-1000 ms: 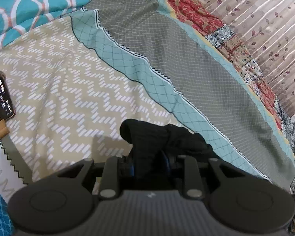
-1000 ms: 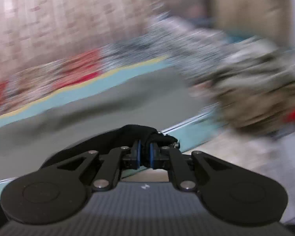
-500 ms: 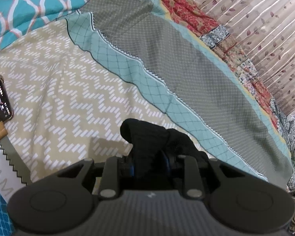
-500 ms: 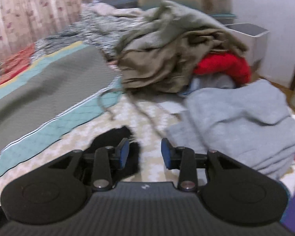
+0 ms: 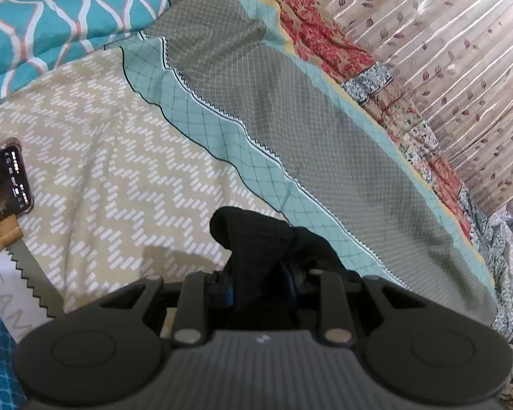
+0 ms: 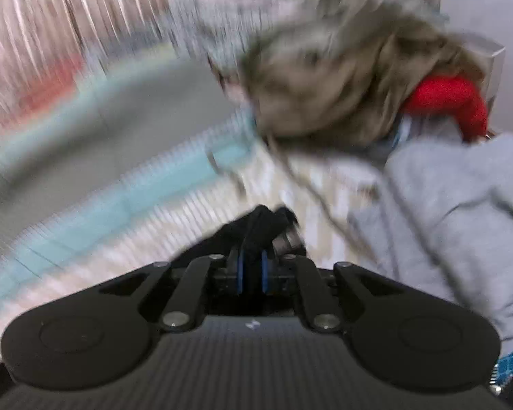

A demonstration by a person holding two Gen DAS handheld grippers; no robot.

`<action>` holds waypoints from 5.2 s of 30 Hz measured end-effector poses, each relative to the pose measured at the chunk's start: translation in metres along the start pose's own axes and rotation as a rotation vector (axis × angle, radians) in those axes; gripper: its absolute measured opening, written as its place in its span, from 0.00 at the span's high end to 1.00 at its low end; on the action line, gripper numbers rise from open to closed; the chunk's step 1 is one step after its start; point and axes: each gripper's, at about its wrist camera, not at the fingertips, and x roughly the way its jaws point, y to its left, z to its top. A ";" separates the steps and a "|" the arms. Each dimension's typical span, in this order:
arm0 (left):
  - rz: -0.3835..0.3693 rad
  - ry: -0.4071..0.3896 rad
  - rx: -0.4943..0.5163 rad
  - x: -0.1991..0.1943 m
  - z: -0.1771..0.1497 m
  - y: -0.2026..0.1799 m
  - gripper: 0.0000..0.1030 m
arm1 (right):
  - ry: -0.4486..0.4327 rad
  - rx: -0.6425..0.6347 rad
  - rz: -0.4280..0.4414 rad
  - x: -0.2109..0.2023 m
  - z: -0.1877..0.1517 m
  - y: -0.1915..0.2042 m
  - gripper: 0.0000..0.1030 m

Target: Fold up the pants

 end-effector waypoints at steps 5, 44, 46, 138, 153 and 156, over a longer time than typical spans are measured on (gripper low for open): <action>0.001 0.007 0.010 -0.005 -0.004 0.005 0.77 | 0.015 0.011 0.046 -0.063 -0.027 -0.049 0.82; -0.008 -0.016 0.019 0.026 0.026 -0.028 0.77 | -0.225 -0.100 0.024 -0.029 0.067 0.001 0.75; -0.017 -0.036 0.018 0.044 0.033 -0.041 0.75 | -0.235 -0.027 0.006 -0.005 0.088 0.017 0.74; 0.170 -0.147 1.089 0.091 -0.086 -0.165 0.89 | 0.260 0.252 -0.077 0.153 0.074 0.079 0.41; 0.200 -0.238 1.031 0.028 -0.111 -0.159 0.89 | 0.240 0.307 -0.043 0.146 0.086 0.056 0.96; 0.184 -0.267 1.018 0.007 -0.111 -0.156 0.89 | 0.195 0.332 0.029 0.106 0.090 0.031 0.96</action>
